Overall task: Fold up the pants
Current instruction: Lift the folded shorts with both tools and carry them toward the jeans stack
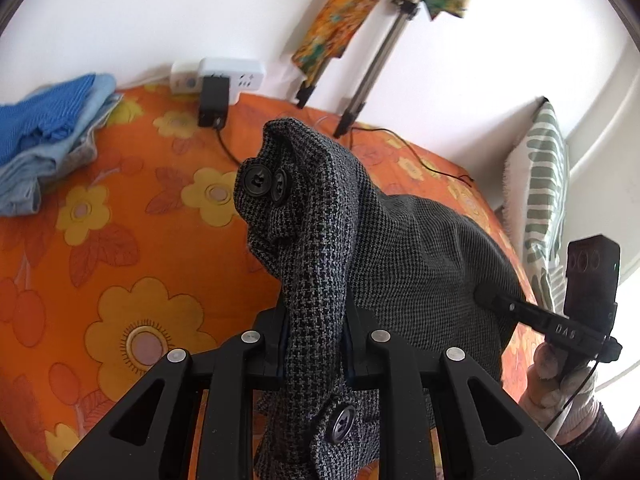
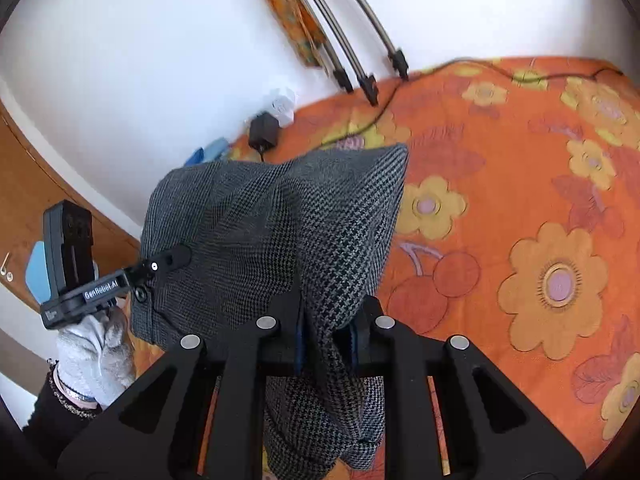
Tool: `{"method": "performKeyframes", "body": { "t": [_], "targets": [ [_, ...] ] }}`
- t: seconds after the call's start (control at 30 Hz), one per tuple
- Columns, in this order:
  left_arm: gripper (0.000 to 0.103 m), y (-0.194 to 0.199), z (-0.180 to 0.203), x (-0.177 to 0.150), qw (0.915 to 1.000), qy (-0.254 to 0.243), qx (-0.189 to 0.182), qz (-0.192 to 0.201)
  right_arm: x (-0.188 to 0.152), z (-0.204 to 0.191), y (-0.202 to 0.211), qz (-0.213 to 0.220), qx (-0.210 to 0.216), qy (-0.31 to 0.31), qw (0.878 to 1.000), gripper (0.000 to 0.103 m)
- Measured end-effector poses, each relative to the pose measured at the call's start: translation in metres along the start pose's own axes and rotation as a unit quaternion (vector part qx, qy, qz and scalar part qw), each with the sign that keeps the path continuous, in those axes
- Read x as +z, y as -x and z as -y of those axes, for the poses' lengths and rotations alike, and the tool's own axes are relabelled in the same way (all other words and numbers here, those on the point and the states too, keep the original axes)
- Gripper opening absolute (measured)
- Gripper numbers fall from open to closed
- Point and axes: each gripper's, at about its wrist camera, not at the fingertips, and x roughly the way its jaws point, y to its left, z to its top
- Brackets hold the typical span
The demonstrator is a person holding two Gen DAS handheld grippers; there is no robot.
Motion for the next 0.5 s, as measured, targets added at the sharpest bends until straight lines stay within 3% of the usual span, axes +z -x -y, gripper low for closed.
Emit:
{"method": "performKeyframes", "body": {
  "t": [0.07,0.17,0.23,0.5],
  "targets": [
    [0.019,-0.007,-0.004,0.001,1.0000,0.002,0.006,-0.006,0.001,0.003,-0.011,-0.010,-0.019,0.007,1.000,0.025],
    [0.019,-0.015,-0.016,0.002,0.9996,0.024,0.003,-0.015,0.002,0.011,-0.020,-0.008,-0.062,0.007,0.998,0.050],
    [0.019,-0.020,-0.020,0.002,0.9995,0.023,0.007,-0.019,0.003,0.019,-0.025,-0.016,-0.057,0.003,0.998,0.064],
    [0.020,-0.027,-0.031,0.000,0.9988,0.042,-0.004,-0.027,0.003,0.047,-0.045,-0.041,-0.004,-0.041,0.998,0.077]
  ]
}}
